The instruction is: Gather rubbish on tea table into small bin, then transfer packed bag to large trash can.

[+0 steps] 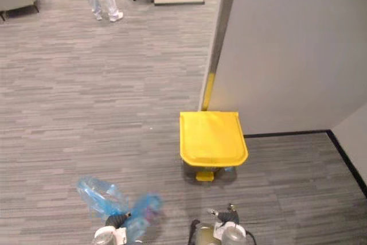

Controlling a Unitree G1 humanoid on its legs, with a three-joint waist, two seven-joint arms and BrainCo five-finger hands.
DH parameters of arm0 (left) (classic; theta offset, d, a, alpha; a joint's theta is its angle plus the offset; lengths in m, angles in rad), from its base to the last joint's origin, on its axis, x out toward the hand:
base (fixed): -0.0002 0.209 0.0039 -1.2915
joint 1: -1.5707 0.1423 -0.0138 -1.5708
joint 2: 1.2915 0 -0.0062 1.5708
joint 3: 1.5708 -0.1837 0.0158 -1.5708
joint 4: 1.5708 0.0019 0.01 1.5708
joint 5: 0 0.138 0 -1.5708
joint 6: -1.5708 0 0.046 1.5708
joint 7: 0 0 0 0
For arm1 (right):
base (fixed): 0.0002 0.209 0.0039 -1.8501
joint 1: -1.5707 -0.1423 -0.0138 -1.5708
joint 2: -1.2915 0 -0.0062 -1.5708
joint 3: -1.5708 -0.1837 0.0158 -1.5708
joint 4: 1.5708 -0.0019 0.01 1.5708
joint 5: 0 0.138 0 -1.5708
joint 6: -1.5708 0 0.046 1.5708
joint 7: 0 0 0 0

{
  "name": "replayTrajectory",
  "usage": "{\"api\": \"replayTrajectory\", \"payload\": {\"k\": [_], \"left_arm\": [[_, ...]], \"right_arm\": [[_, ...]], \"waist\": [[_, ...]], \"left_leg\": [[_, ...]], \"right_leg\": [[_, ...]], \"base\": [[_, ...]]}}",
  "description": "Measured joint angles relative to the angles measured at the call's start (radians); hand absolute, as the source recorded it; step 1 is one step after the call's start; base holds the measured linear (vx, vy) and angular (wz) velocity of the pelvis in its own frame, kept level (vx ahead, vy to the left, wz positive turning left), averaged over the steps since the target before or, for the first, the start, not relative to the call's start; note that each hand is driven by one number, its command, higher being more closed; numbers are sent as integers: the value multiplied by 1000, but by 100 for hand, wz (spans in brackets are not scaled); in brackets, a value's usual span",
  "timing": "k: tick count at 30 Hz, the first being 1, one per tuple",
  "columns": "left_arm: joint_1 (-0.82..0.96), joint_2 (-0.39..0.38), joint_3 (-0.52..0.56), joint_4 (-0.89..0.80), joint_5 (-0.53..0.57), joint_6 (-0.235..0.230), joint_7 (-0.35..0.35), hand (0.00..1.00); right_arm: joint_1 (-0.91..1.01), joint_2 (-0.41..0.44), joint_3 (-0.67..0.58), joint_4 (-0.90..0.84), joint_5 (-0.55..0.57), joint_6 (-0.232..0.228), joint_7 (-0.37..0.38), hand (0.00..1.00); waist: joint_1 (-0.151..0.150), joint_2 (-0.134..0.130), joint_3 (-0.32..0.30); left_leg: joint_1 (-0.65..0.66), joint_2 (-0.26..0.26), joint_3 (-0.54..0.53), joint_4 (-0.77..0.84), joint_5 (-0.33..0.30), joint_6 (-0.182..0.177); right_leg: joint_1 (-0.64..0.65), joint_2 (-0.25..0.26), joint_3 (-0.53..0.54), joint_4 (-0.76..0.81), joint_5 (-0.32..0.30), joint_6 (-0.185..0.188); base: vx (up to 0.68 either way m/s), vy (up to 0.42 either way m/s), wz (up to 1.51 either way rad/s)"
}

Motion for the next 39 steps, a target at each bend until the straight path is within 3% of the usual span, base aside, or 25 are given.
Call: {"api": "replayTrajectory", "payload": {"k": [3, 5, 7, 9, 10, 11, 14, 17, 24, 30, 33, 34, 37, 39], "left_arm": [[-13, -21, 0, -9, 7, 0, -9, 100], [-12, -35, 2, -43, 7, -1, -16, 100], [-14, -39, 16, -50, 7, 0, -18, 100], [-11, -39, 18, -61, 6, 0, -17, 100], [-11, -39, 18, -66, 6, -1, -17, 100], [-9, -42, 9, -61, 7, 0, -19, 100], [-1, -6, 9, -39, 7, 3, -13, 100], [6, 15, 6, -26, 9, 2, -12, 100], [14, 59, -34, 22, 27, 2, -14, 100], [22, 68, -34, 23, 27, 1, -18, 100], [15, 73, -33, 12, 27, -1, -20, 100], [9, 75, -33, 9, 27, -1, -20, 100], [3, 69, -31, 7, 26, -1, -18, 100], [4, 70, -23, 8, 25, 0, -13, 100]], "right_arm": [[17, 2, -16, -3, 0, 0, -1, 0], [22, 2, 15, -8, 2, -2, -2, 0], [12, 12, 16, -13, 9, -3, -2, 0], [10, 26, 12, -23, 21, -2, -3, 0], [16, 35, 11, -33, 21, -2, -3, 0], [21, 21, 9, -30, 20, -2, -4, 0], [22, 50, 11, -9, 21, 6, -4, 0], [26, 51, 11, 0, 20, 6, -3, 0], [15, 20, 10, 47, 19, 7, -2, 0], [3, -8, 12, 77, 18, 7, -2, 0], [2, -4, 12, 75, 18, 7, -1, 0], [1, -3, 13, 73, 18, 7, -1, 0], [6, -6, 13, 44, 18, 7, -1, 0], [10, -5, 14, 37, 17, 7, -1, 0]], "waist": [[-8, -5, 3], [-1, -19, 12], [1, -18, 13], [11, -23, 17], [15, -26, 17], [14, 10, 1], [15, -46, -22], [15, -60, -35], [14, -44, -35], [14, -43, -33], [14, -58, -12], [15, -57, 8], [10, -54, 26], [10, -59, 28]], "left_leg": [[-20, 20, -25, 139, 20, -11], [-172, 78, -19, 518, 52, -1], [-233, 100, 12, 566, -2, 11], [-269, 102, 33, 493, -31, 19], [-281, 88, 29, 361, -18, 25], [-278, 79, -9, 200, 64, 3], [-227, 13, 41, 130, 76, 25], [-193, -23, 82, 74, 83, 38], [-154, -36, 109, -4, 109, 44], [-154, -36, 100, -21, 109, 45], [-158, -34, 101, 23, 67, 55], [-157, -31, 100, 57, 30, 57], [-128, -39, 89, 66, 7, 83], [-106, -26, 83, 70, -2, 89]], "right_leg": [[96, 7, -35, -67, -2, 1], [194, 8, -33, -141, -6, 3], [224, 4, -16, -163, -5, 3], [240, -11, 11, -168, -5, 7], [249, -26, 28, -167, -13, 43], [239, -9, 49, -167, -27, 81], [237, -65, 110, -204, -19, 131], [254, -91, 151, -275, 19, 154], [262, -79, 231, -377, 90, 148], [226, -69, 287, -372, 110, 149], [181, -70, 306, -273, 86, 155], [146, -69, 311, -173, 65, 162], [32, -84, 246, 65, 47, 172], [2, -72, 190, 75, 26, 172]], "base": [[287, -100, 39], [214, 39, -3], [174, 99, -27], [164, 182, -35], [149, 271, -40], [121, 236, -37], [100, 207, -34], [100, 138, -34], [34, 41, -34], [-26, 6, -33], [-76, 44, -25], [-135, 51, -25], [-107, 76, -11], [12, 51, -1]]}}
